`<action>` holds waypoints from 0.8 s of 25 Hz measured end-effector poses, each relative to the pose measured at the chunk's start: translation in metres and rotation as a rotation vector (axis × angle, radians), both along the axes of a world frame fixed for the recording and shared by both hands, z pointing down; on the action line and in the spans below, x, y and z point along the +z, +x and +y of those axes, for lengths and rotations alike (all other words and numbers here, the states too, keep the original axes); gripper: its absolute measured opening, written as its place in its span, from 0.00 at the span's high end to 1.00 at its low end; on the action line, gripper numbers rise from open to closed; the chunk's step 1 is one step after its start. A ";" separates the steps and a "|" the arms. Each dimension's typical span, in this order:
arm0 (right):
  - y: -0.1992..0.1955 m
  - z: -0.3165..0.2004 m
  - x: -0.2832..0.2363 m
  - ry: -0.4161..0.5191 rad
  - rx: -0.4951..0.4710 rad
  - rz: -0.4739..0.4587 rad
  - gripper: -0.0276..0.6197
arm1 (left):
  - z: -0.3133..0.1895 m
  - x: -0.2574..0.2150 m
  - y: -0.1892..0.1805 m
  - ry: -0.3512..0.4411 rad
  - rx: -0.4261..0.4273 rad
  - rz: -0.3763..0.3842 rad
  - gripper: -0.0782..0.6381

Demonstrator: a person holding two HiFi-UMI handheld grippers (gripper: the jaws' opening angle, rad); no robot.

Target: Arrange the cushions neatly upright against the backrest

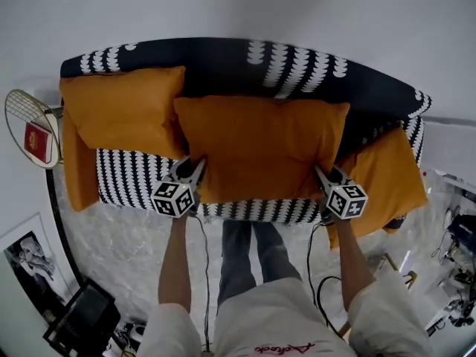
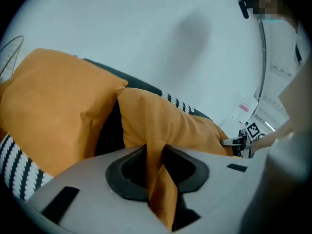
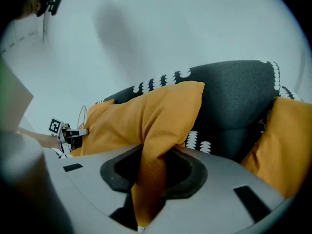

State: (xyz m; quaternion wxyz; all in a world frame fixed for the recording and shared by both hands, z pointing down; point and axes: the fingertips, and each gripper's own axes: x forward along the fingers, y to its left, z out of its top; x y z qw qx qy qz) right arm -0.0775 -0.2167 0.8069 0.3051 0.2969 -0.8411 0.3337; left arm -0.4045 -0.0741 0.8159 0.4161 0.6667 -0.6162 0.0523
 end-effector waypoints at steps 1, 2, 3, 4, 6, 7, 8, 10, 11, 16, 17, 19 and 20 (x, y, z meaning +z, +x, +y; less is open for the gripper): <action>-0.004 -0.006 -0.007 0.022 0.022 -0.021 0.74 | -0.013 -0.010 -0.008 0.031 0.008 -0.022 0.73; -0.009 -0.012 -0.013 0.045 0.042 -0.042 0.74 | -0.025 -0.020 -0.016 0.060 0.013 -0.042 0.73; -0.015 -0.019 -0.020 0.067 0.060 -0.062 0.74 | -0.037 -0.029 -0.024 0.088 0.016 -0.060 0.73; -0.020 -0.026 -0.025 0.089 0.074 -0.081 0.74 | -0.049 -0.037 -0.032 0.113 0.016 -0.074 0.73; -0.030 -0.042 -0.035 0.130 0.093 -0.109 0.74 | -0.072 -0.049 -0.046 0.154 0.011 -0.097 0.73; -0.036 -0.050 -0.038 0.148 0.097 -0.117 0.73 | -0.083 -0.053 -0.053 0.167 0.006 -0.105 0.73; -0.042 -0.058 -0.040 0.164 0.096 -0.120 0.73 | -0.093 -0.055 -0.060 0.175 0.003 -0.112 0.73; -0.052 -0.067 -0.037 0.181 0.076 -0.109 0.73 | -0.107 -0.051 -0.071 0.169 0.002 -0.117 0.73; -0.055 -0.068 -0.032 0.180 0.063 -0.098 0.73 | -0.111 -0.046 -0.074 0.157 0.003 -0.116 0.73; -0.051 -0.059 0.006 0.123 0.057 -0.040 0.70 | -0.103 -0.006 -0.073 0.063 0.019 -0.107 0.71; -0.051 -0.059 0.015 0.112 0.054 -0.022 0.69 | -0.101 0.003 -0.073 0.040 0.023 -0.109 0.70; -0.051 -0.060 0.032 0.100 0.027 0.024 0.67 | -0.098 0.020 -0.074 -0.012 0.034 -0.124 0.69; -0.052 -0.061 0.040 0.096 0.008 0.046 0.66 | -0.097 0.028 -0.075 -0.036 0.034 -0.129 0.68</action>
